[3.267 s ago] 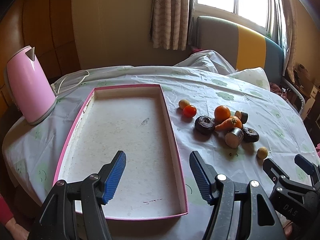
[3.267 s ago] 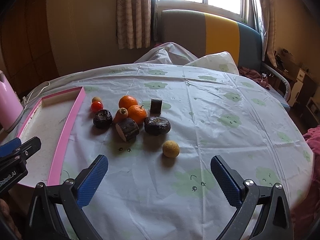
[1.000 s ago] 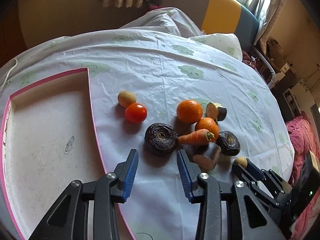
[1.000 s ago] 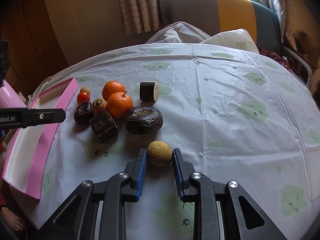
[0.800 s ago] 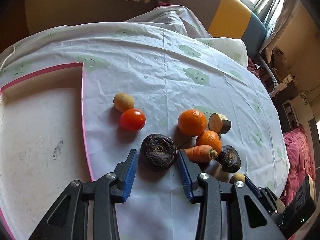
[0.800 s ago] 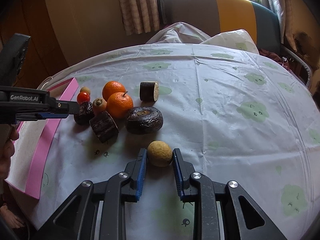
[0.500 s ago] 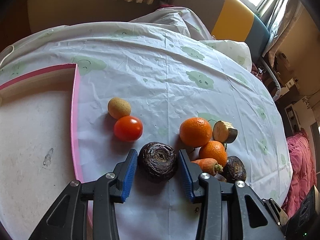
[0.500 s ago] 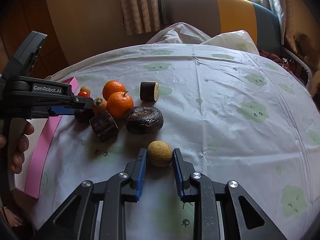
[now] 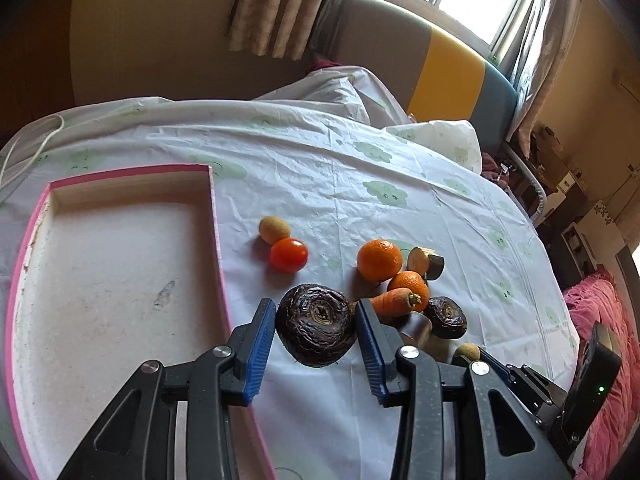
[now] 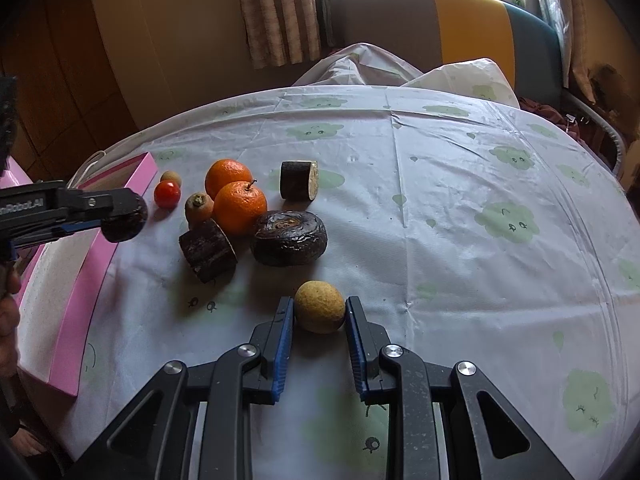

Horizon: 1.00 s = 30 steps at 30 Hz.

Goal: Organize fruits
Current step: 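Carry the beet into the tray and open the left tool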

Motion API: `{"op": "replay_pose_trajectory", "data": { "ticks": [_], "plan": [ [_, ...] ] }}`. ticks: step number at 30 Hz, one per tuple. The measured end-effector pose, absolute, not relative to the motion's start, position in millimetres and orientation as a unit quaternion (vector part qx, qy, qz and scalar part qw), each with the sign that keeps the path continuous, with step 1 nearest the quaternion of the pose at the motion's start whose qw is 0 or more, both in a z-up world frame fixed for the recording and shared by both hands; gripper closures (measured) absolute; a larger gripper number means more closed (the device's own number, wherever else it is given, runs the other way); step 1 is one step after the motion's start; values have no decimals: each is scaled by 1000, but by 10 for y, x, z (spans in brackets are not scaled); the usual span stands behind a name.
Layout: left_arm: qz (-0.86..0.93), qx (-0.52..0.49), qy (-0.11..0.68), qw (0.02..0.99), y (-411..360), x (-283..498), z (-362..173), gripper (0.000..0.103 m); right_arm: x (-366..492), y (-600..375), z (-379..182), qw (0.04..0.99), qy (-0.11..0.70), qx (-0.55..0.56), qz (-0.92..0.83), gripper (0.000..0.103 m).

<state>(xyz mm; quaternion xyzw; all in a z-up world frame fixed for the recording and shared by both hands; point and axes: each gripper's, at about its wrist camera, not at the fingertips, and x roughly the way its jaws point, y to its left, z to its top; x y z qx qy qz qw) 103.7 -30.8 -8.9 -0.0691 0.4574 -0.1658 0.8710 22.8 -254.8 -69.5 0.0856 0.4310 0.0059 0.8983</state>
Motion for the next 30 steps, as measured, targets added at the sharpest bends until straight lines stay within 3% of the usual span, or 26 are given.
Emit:
{"op": "replay_pose_trajectory", "data": {
  "ticks": [5, 14, 18, 21, 30],
  "plan": [
    [-107, -80, 449, 884, 156, 956, -34, 62, 236, -2488, -684, 897, 436, 70, -3, 77],
    [14, -77, 478, 875, 935, 1012, -395, 61, 249, -2426, -676, 896, 442, 44, -15, 77],
    [21, -77, 475, 876, 1003, 962, -423, 58, 259, -2405, -674, 894, 445, 40, -17, 77],
    [20, -80, 475, 876, 972, 892, -381, 49, 255, -2390, -665, 893, 448, 36, -18, 77],
    [7, -78, 458, 885, 842, 657, -183, 49, 120, -2248, -563, 894, 445, 45, 23, 78]
  ]
}}
